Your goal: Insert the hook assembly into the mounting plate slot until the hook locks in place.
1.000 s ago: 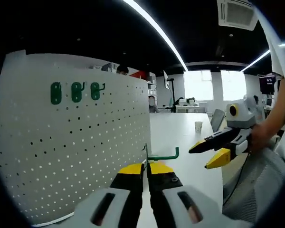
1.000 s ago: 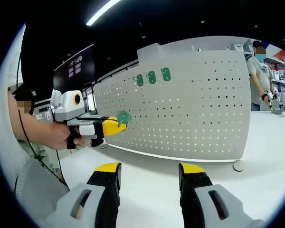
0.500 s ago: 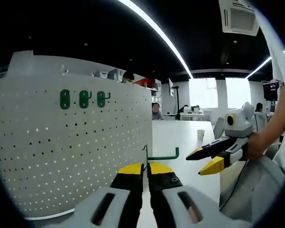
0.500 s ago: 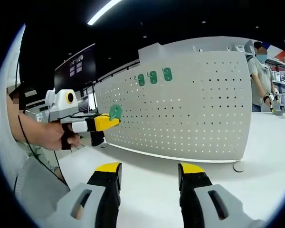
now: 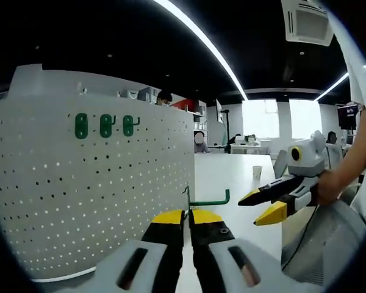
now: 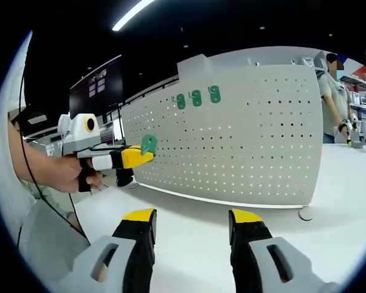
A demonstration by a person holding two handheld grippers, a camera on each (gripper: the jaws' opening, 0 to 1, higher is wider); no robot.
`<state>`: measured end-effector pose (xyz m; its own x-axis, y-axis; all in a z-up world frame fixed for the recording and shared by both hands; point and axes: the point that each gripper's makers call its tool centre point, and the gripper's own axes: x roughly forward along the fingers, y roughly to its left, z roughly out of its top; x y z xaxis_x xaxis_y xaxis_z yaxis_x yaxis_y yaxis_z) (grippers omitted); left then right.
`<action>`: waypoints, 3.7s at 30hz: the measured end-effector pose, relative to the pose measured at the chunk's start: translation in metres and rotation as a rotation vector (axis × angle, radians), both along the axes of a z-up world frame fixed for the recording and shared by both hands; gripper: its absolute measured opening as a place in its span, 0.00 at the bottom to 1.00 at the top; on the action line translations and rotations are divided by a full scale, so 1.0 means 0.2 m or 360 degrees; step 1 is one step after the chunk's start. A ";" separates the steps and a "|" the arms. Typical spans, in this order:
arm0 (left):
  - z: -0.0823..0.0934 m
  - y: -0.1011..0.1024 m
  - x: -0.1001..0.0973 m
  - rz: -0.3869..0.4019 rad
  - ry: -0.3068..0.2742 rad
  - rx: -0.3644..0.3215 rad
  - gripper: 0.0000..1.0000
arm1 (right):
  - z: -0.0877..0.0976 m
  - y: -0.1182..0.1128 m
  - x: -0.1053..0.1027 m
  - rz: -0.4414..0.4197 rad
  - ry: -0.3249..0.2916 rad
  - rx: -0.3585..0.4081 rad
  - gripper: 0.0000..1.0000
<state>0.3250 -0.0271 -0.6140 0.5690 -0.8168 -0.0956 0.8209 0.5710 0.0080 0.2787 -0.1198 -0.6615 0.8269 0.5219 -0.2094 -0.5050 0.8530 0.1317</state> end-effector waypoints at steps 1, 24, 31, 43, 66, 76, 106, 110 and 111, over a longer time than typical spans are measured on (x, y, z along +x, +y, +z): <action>0.00 0.00 0.00 0.0002 0.0000 0.0001 0.03 | 0.00 0.00 0.00 0.0001 0.0001 0.0001 0.46; 0.01 0.01 0.01 0.0016 0.0004 -0.0022 0.03 | 0.26 0.05 -0.02 0.0066 -0.0262 0.0124 0.44; 0.02 0.01 0.01 0.0022 0.0004 -0.0023 0.03 | 0.30 0.06 -0.03 0.0089 -0.0302 0.0133 0.44; 0.03 0.01 0.01 0.0019 0.0001 -0.0027 0.03 | 0.34 0.11 -0.02 0.0131 -0.0333 0.0171 0.37; 0.05 0.00 0.01 0.0034 0.0002 -0.0054 0.03 | 0.40 0.27 0.06 0.0216 -0.0357 0.0216 0.32; 0.06 0.00 0.01 0.0041 0.0006 -0.0081 0.03 | 0.41 0.33 0.08 0.0261 -0.0339 0.0251 0.26; 0.12 0.04 0.01 0.0097 0.0016 -0.0181 0.03 | 0.46 0.47 0.16 0.0320 -0.0306 0.0368 0.16; 0.12 0.03 0.00 0.0093 0.0016 -0.0185 0.03 | 0.46 0.48 0.17 0.0321 -0.0290 0.0391 0.14; 0.13 0.03 0.00 0.0093 0.0015 -0.0186 0.03 | 0.46 0.48 0.17 0.0324 -0.0282 0.0392 0.13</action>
<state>0.3245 -0.0204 -0.5888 0.6157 -0.7880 -0.0069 0.7858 0.6146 -0.0688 0.3121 -0.0235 -0.5704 0.7129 0.6967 0.0803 -0.6948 0.6860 0.2160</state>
